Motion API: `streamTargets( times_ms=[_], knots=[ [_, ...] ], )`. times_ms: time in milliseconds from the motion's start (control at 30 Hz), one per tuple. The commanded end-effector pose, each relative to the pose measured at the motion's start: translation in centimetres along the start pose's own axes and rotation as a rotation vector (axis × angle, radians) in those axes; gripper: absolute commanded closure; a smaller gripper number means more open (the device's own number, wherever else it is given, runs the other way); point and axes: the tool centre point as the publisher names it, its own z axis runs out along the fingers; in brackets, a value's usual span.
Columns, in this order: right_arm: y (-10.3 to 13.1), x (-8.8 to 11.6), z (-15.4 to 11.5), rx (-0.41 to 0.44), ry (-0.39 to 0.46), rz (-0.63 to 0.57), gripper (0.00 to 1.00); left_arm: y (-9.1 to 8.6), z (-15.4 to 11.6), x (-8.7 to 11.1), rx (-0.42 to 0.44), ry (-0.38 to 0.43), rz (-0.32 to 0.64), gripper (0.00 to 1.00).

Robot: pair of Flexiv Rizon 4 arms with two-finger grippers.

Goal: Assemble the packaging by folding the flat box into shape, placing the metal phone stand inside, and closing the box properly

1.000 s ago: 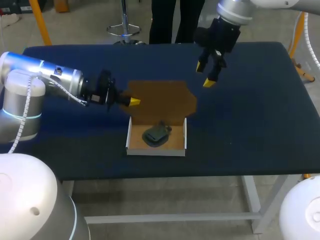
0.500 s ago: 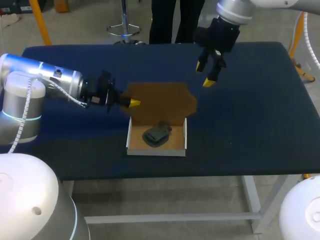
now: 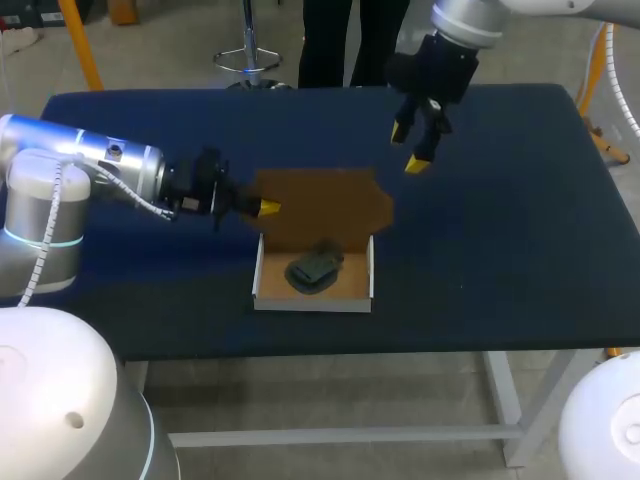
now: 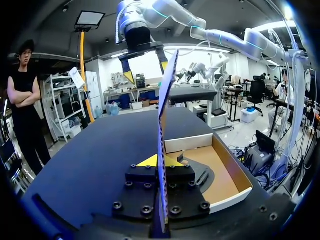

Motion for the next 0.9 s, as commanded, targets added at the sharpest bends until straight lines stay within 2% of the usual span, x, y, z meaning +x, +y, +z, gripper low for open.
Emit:
streamTargets(
  times_ms=[33,233,500,900],
  knots=[
    [0.2,-0.1,-0.3,0.003,0.006,-0.001,0.00,0.1,0.1,0.1,0.000,-0.001,0.000,1.00],
    [1.0,-0.4,-0.7,0.022,-0.012,0.002,0.00,0.1,0.1,0.1,0.000,-0.001,0.000,1.00],
    [2.9,-1.0,-1.7,0.111,-0.082,0.042,0.00,0.1,0.1,0.1,0.000,-0.001,0.000,1.00],
    [6.4,-2.9,-3.0,0.198,-0.139,0.001,0.00,0.1,0.1,0.1,0.000,-0.001,0.000,1.00]
  ],
)
